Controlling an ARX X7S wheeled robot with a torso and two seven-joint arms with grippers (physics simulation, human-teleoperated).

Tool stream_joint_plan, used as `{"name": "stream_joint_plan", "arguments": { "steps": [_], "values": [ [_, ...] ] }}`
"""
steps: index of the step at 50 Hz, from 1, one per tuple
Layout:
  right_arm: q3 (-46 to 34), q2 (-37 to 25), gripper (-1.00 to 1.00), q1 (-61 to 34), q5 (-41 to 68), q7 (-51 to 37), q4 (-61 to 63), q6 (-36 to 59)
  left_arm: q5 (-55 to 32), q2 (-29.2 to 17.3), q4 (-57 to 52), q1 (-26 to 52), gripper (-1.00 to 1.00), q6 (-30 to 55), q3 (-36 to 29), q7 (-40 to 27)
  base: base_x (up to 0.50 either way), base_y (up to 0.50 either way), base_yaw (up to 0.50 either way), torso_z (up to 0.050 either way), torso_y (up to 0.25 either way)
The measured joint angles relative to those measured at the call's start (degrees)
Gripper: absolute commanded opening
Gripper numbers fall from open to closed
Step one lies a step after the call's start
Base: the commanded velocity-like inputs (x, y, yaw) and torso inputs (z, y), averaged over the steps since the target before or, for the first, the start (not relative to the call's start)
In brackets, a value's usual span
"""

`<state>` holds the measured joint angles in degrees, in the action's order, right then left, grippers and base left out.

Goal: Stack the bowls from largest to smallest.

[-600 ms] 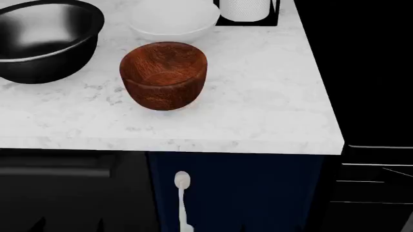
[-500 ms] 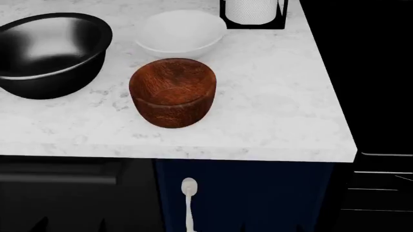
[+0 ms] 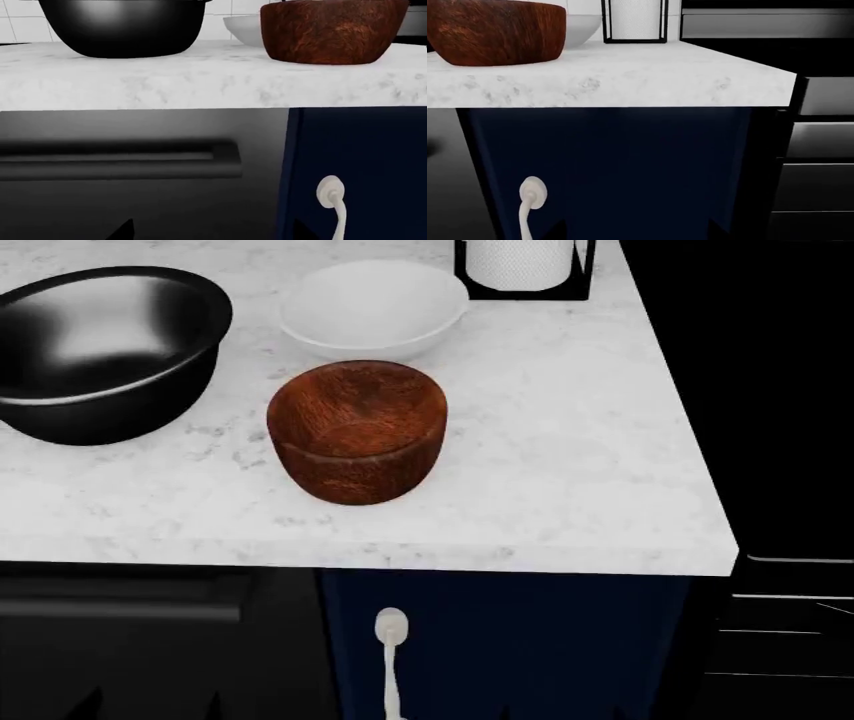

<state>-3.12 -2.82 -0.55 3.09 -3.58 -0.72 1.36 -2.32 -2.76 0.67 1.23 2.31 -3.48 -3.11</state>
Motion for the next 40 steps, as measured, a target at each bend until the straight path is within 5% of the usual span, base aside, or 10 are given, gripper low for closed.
{"name": "stream_joint_plan", "arguments": {
  "steps": [13,30,40],
  "values": [
    [-0.5,-1.6,1.00,-0.5,1.1,-1.1,6.1,6.6,-2.0,-1.1,-4.1,1.0,1.00,7.7,-0.2,-1.5,0.00,0.00,0.00,0.000,0.000],
    [3.5,-5.7,1.00,-6.8,6.6,-3.4,38.3,39.1,-7.9,-5.1,-41.1,9.9,1.00,48.3,0.7,-4.0,0.00,0.00,0.00,0.000,0.000],
    [5.4,-7.3,1.00,-9.3,9.2,-4.1,47.5,50.7,-11.6,-6.2,-49.2,13.4,1.00,58.2,4.9,-2.5,0.00,0.00,0.00,0.045,0.000]
  ]
}}
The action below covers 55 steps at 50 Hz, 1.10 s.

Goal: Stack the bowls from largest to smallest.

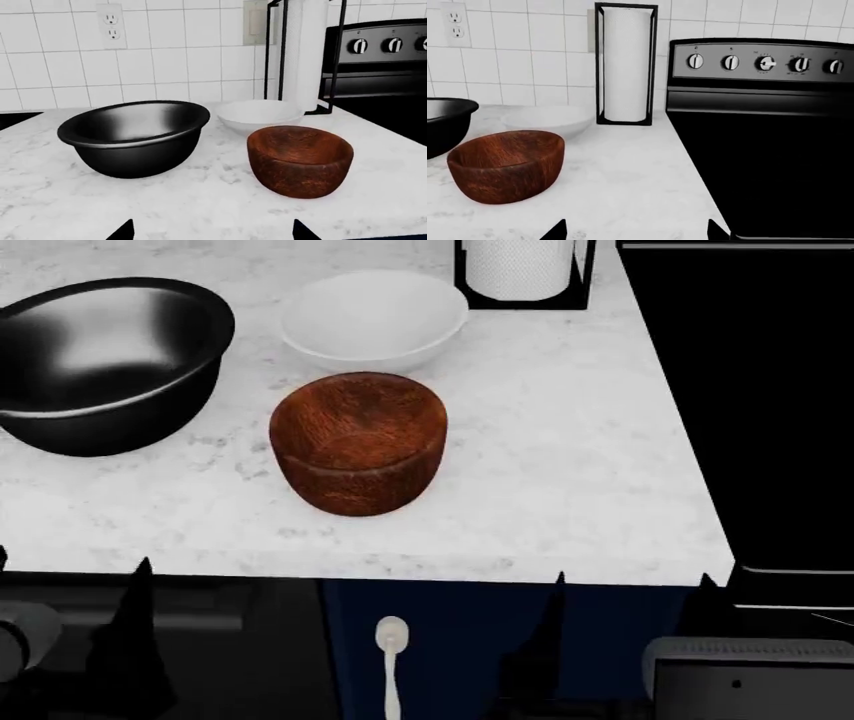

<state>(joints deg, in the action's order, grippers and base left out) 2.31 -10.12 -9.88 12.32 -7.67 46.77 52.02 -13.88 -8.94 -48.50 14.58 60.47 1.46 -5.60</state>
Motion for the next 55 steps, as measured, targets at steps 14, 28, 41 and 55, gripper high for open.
{"name": "stream_joint_plan", "arguments": {
  "steps": [14,28,41,55],
  "values": [
    [1.6,-1.5,1.00,-1.2,1.1,-0.8,3.3,5.8,-2.9,-1.0,-2.0,2.0,1.00,4.7,4.3,1.4,0.00,0.00,0.00,0.050,0.000],
    [1.5,-2.4,1.00,-1.7,1.5,-1.8,4.3,8.3,-4.4,-1.4,-2.1,2.5,1.00,5.8,5.8,1.7,0.00,0.00,0.00,0.050,0.000],
    [3.1,-2.5,1.00,-2.2,2.4,-2.3,5.4,9.7,-5.5,-1.5,-2.0,3.1,1.00,7.5,7.0,1.1,0.00,0.00,0.00,0.030,0.000],
    [2.2,-4.8,1.00,-2.3,0.3,-4.0,7.0,7.9,-6.2,-3.0,-3.3,4.8,1.00,10.8,8.4,0.1,0.33,0.42,0.00,0.000,0.000]
  ]
}}
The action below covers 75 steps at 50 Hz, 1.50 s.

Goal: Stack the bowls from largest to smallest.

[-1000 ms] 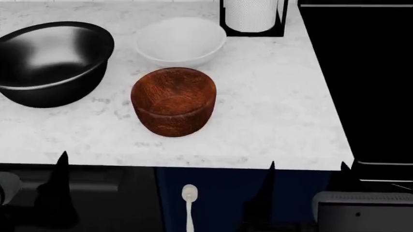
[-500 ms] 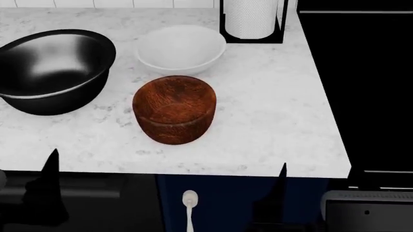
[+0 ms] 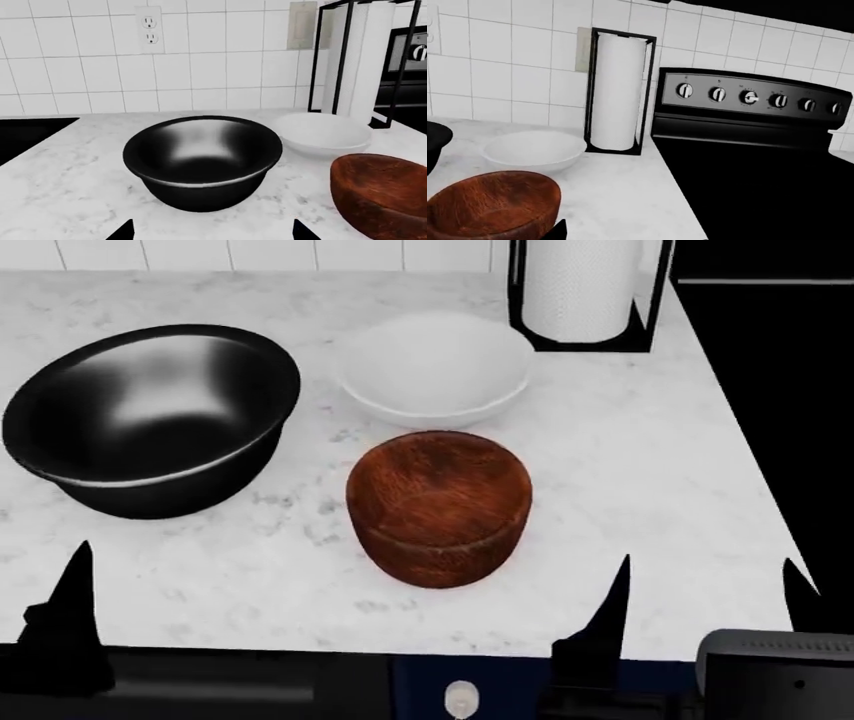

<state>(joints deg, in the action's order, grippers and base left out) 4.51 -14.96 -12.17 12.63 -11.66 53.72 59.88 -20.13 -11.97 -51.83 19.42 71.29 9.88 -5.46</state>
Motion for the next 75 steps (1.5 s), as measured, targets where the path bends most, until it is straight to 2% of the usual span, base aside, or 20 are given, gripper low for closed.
{"name": "stream_joint_plan", "arguments": {
  "steps": [13,44,53,57,63,69,75],
  "values": [
    [0.5,-1.1,1.00,-0.2,-0.1,-0.6,0.8,0.5,-0.7,-1.1,-0.9,1.1,1.00,1.9,1.6,-0.4,0.46,0.32,0.00,0.000,0.000],
    [0.5,-3.1,1.00,-0.1,-0.2,-1.8,1.5,0.7,-3.3,-2.7,-3.0,3.7,1.00,6.2,5.0,-1.0,0.50,0.12,0.00,0.000,0.001],
    [4.2,-1.9,1.00,-3.2,2.8,-1.3,3.4,9.1,-4.2,-3.1,-3.5,4.3,1.00,7.7,5.8,-1.1,0.00,0.00,0.00,0.000,0.000],
    [8.5,-1.4,1.00,-7.0,7.6,-1.1,3.2,15.9,-4.8,-3.2,-4.0,4.8,1.00,8.8,6.4,-1.1,0.00,0.00,0.00,0.000,0.000],
    [13.8,-4.9,1.00,-13.1,27.6,-12.2,-3.1,22.3,-6.0,-3.4,-4.9,5.9,1.00,11.0,7.4,-1.2,0.00,0.00,0.00,0.000,0.000],
    [14.6,-8.3,1.00,-19.5,42.0,-20.0,-12.0,25.4,-7.0,-3.9,-5.3,6.4,1.00,12.3,8.2,-1.2,0.00,0.00,0.00,0.000,0.000],
    [13.5,-10.7,1.00,-25.0,50.5,-24.1,-21.6,26.9,-7.9,-4.3,-5.3,6.6,1.00,12.9,8.7,-1.3,0.00,0.00,0.00,0.000,0.000]
  ]
}}
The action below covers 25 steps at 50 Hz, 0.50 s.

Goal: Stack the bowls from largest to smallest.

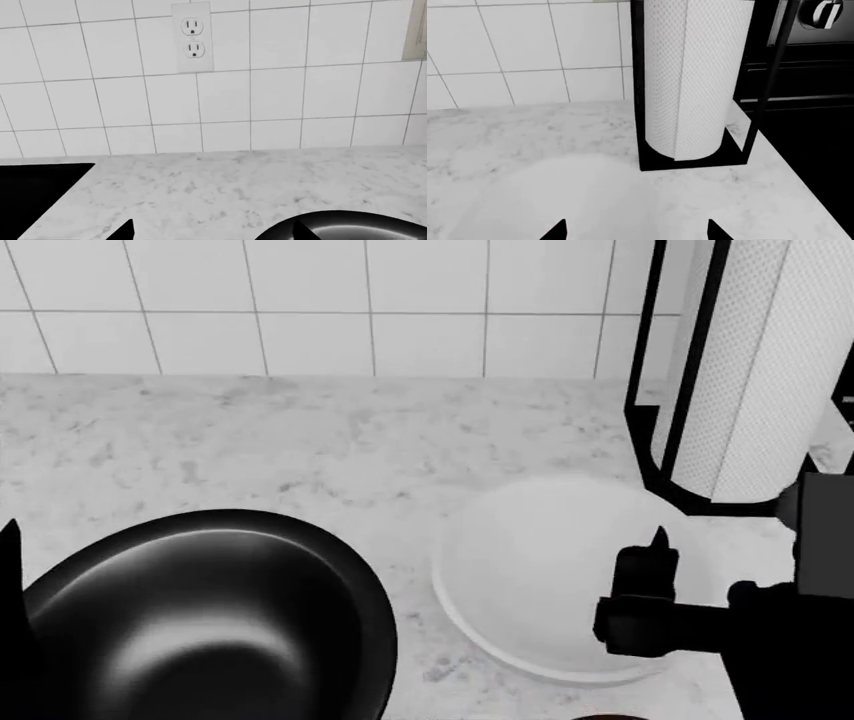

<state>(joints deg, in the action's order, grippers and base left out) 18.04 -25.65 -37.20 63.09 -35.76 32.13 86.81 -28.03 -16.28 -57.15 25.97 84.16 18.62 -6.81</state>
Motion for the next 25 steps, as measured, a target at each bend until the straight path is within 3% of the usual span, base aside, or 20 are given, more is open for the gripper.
{"name": "stream_joint_plan", "arguments": {
  "steps": [10,25],
  "values": [
    [-3.4,-2.9,1.00,-6.2,4.3,-1.3,-13.8,-1.1,-1.3,-0.5,0.0,-0.1,1.00,0.3,0.3,-0.4,0.00,0.00,0.00,0.000,0.000],
    [-10.4,-5.0,1.00,-9.0,1.2,2.2,-25.8,-6.2,-2.9,-1.2,0.1,-0.6,1.00,0.1,0.6,-1.1,0.00,0.00,0.00,0.000,0.000]
  ]
}}
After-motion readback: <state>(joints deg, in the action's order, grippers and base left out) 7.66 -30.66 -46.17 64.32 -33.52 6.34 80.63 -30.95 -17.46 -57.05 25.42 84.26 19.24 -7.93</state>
